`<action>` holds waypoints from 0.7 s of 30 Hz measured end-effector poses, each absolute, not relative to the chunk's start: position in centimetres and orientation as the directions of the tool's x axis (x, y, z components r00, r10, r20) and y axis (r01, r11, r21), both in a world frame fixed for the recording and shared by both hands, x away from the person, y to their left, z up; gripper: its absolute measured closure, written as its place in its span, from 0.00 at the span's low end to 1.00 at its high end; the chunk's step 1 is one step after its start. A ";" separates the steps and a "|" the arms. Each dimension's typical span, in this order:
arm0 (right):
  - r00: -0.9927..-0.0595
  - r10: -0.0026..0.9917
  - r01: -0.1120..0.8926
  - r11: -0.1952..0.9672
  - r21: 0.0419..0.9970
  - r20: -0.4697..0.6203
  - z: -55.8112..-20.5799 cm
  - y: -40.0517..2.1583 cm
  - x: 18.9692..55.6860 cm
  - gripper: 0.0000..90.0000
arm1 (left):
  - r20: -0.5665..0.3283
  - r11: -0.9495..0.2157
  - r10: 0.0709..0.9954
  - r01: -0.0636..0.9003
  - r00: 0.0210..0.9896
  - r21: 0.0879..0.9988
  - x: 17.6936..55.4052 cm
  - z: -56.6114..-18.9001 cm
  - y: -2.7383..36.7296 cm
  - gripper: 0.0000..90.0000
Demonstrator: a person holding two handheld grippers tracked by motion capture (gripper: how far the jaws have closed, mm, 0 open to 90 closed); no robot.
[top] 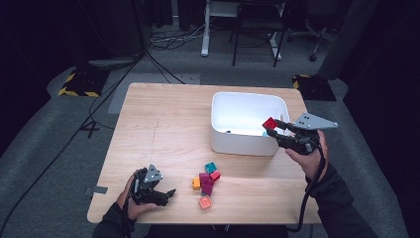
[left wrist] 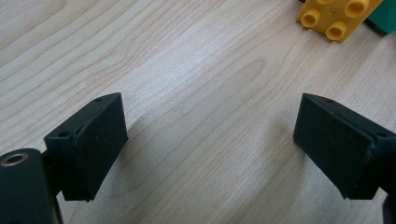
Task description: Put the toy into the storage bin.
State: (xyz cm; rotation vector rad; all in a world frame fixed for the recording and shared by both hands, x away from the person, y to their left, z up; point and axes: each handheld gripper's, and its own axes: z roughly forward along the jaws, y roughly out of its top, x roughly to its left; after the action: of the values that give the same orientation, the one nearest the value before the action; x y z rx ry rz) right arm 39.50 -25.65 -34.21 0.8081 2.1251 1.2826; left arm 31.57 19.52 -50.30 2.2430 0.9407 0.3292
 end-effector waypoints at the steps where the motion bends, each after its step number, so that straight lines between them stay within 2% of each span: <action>1: -0.680 0.722 0.226 0.377 0.898 -0.132 -34.2 -25.6 39.6 0.66 | -0.025 -0.511 0.707 0.536 0.707 0.672 31.6 -50.3 19.5 0.11; 21: -0.647 0.755 0.297 0.382 0.875 -0.111 -35.2 -24.4 42.8 0.66 | -0.026 -0.509 0.708 0.536 0.705 0.673 31.6 -50.3 19.5 0.11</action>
State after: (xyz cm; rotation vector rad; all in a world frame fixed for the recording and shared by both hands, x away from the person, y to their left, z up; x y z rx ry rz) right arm 42.75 -24.35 -35.21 0.9017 2.1448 1.2079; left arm 31.56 19.50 -50.32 2.2388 0.9434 0.3314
